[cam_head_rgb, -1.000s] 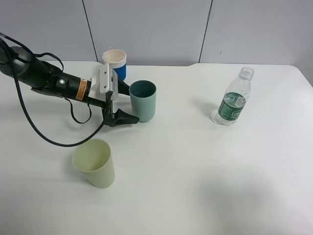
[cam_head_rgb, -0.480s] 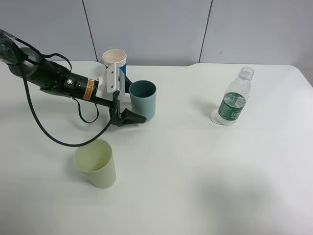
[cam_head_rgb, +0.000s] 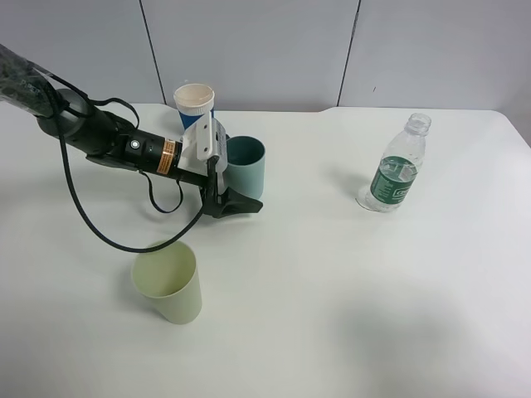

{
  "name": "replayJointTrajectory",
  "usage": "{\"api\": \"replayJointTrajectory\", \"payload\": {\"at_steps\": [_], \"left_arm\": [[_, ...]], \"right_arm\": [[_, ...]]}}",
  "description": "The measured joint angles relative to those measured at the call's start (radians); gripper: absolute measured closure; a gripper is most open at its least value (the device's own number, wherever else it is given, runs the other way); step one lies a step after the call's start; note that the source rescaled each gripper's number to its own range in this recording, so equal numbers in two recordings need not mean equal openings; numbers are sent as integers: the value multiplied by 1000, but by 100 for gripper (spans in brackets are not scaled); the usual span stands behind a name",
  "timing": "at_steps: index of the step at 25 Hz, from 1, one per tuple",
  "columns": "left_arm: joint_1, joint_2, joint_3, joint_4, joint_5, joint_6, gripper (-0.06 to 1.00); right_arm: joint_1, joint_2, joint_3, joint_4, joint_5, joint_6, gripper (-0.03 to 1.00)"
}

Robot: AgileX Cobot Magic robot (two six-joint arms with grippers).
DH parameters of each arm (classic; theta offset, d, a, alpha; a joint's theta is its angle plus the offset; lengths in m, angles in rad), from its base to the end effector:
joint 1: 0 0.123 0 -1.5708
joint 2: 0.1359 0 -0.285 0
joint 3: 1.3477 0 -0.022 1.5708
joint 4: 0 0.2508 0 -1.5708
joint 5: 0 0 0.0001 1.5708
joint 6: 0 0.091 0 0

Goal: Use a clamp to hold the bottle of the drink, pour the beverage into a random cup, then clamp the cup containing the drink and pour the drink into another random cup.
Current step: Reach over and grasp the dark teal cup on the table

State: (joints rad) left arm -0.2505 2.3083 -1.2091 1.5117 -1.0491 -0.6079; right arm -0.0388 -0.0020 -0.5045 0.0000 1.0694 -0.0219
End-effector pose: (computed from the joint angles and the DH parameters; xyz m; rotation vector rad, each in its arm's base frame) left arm 0.3662 -0.1749 0.0690 1.4247 1.5510 -0.9315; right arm -0.0060 0.0002 0.2778 0.0173 2.0466 -0.0379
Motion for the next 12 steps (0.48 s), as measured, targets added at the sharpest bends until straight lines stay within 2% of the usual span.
{"api": "replayJointTrajectory", "payload": {"at_steps": [6,7,8,9,10,11,12], "left_arm": [[0,4,-8,-5,-1,0,-6],[0,4,-8,-7,-1,0,-2],[0,4,-8,-10,-1,0,7],[0,4,-8,-12,1,0,25],[0,4,-8,-15,7,0,50],[0,4,-8,-16,9,-3,82],[0,4,-8,-15,8,-3,94]], "right_arm": [[0,0,0,0,0,0,2],[0,0,0,0,0,0,2],[0,0,0,0,0,0,2],[0,0,0,0,0,0,2],[0,0,0,0,0,0,2],[0,0,0,0,0,0,2],[0,0,0,0,0,0,2]]}}
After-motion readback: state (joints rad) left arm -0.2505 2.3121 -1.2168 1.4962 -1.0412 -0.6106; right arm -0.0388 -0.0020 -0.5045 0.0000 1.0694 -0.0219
